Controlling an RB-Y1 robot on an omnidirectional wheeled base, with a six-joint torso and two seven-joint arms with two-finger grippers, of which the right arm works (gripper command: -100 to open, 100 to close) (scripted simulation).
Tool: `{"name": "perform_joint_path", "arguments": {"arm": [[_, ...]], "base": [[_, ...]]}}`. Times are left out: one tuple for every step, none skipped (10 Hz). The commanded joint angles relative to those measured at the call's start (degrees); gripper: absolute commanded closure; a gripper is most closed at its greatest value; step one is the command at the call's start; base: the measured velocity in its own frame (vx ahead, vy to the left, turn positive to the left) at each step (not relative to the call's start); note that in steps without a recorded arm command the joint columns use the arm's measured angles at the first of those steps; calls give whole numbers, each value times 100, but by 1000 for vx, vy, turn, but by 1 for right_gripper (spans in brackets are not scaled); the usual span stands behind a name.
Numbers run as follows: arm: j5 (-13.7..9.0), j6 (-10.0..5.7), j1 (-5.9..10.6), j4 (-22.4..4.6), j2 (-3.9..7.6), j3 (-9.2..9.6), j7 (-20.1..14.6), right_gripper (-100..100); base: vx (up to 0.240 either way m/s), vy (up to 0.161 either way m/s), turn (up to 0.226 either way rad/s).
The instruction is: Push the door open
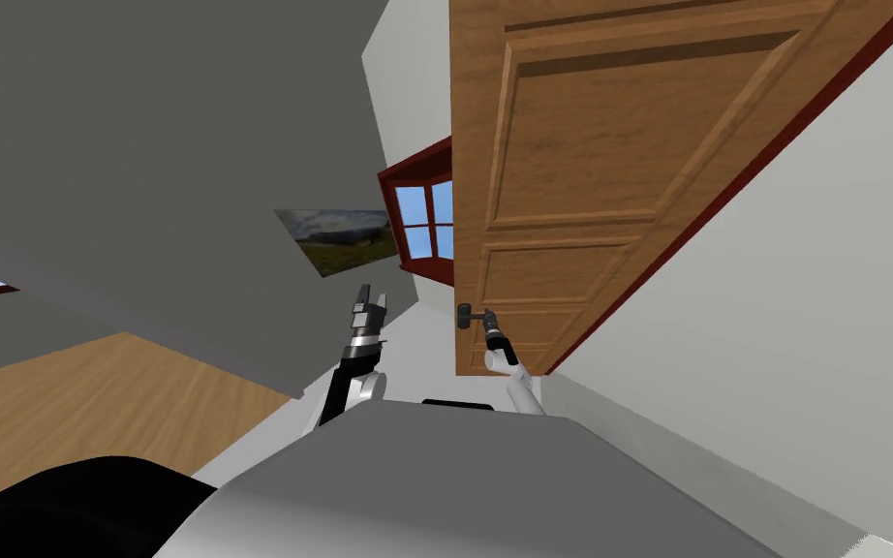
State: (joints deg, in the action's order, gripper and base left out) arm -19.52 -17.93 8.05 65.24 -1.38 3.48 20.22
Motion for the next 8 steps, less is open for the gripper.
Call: {"name": "perform_joint_path", "arguments": {"arm": [[-48,-32,53,-46,-86,64,67,100],[-60,-34,59,-52,-102,75,82,100],[-75,-37,66,-60,-123,86,100,100],[-88,-39,72,-67,-142,97,115,100],[-86,-112,92,-121,-66,9,107,100],[-98,-115,86,-123,37,-53,119,100],[-101,-113,89,-124,72,-71,124,100],[-109,-110,96,-127,144,-114,134,100]], "base": [[98,138,-175],[55,126,-101],[25,115,-61],[30,125,-32],[16,36,-69],[94,-32,-49],[131,-47,-7],[158,-12,2]]}}
